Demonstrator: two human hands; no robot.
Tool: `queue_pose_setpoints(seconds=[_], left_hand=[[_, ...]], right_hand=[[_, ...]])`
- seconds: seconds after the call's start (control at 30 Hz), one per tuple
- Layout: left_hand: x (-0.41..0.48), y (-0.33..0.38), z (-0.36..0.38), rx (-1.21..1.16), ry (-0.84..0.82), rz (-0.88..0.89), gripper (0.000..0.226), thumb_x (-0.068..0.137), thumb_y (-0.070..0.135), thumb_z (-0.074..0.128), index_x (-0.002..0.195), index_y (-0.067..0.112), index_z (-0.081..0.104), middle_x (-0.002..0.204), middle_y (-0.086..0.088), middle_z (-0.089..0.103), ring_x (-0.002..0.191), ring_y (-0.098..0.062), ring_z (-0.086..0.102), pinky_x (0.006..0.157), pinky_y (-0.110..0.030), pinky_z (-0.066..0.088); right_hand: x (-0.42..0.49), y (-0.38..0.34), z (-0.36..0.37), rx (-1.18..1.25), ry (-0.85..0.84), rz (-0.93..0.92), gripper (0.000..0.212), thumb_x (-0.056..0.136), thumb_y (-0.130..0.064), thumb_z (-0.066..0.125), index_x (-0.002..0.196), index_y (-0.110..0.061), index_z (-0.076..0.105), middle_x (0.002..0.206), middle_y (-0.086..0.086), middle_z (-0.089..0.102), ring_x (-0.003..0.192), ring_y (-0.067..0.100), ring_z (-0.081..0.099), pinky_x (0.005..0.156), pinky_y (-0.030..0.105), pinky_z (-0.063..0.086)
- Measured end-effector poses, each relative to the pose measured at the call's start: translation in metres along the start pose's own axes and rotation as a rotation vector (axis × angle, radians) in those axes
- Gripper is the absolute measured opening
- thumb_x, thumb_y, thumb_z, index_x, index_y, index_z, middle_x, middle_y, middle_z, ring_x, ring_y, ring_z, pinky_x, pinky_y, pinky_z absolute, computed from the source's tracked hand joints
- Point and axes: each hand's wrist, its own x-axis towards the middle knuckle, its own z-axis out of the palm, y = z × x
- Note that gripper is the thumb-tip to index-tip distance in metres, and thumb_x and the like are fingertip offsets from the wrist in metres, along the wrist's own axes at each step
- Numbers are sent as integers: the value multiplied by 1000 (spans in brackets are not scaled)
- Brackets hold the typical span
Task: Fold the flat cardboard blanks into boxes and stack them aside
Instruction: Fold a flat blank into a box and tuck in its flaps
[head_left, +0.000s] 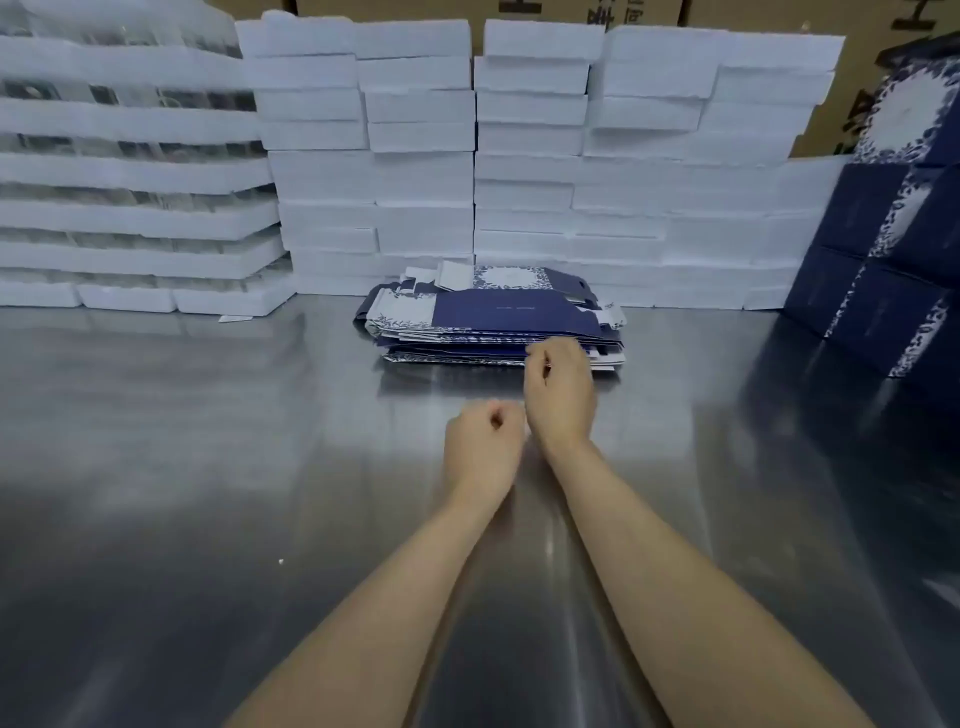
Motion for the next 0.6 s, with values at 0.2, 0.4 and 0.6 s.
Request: queue_pose_setpoints(seconds=[0.2, 0.4, 0.6], left_hand=[[4, -3, 3, 4, -3, 14, 36, 89, 15, 50, 54, 7, 44, 51, -6, 48, 48, -13, 35, 46, -26, 26], [3, -2, 4, -40, -33, -1, 32, 88, 13, 50, 61, -4, 46, 63, -24, 56, 54, -21, 39, 53, -32, 31], [3, -2, 3, -33, -50, -9, 31, 87, 16, 49, 64, -4, 48, 64, -23, 56, 55, -20, 40, 53, -31, 33]], right_hand=[[35, 17, 45, -431, -180, -175, 35, 99, -28, 37, 108, -14, 67, 158, 3, 25, 148, 24, 10, 120, 41, -3], [49, 25, 51, -396, -177, -222, 30, 98, -25, 39, 107, -17, 66, 154, 3, 35, 146, 21, 16, 119, 42, -4], [54, 29, 49, -352, -165, -173, 31, 98, -21, 39, 116, -16, 63, 152, 2, 39, 145, 18, 22, 120, 41, -1]])
